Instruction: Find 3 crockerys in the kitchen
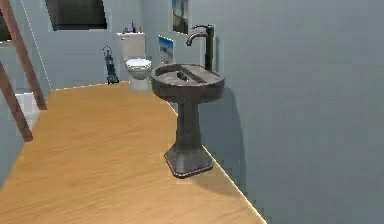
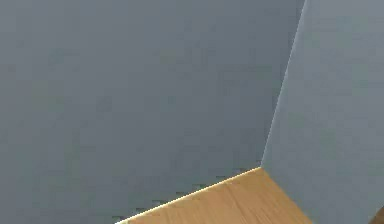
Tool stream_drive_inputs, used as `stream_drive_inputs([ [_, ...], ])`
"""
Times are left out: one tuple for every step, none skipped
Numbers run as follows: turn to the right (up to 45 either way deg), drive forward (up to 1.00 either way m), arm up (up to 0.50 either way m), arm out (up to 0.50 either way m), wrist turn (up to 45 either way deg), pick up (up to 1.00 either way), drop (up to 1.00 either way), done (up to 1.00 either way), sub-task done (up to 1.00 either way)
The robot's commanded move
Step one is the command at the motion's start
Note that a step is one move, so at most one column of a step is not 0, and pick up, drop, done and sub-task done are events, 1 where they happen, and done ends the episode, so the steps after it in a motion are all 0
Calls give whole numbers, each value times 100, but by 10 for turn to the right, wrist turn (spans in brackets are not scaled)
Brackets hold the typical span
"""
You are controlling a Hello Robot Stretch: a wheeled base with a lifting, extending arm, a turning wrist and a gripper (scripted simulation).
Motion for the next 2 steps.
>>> stream_drive_inputs([
  [450,0,0,0,0,0,0,0,0],
  [90,0,0,0,0,0,0,0,0],
])
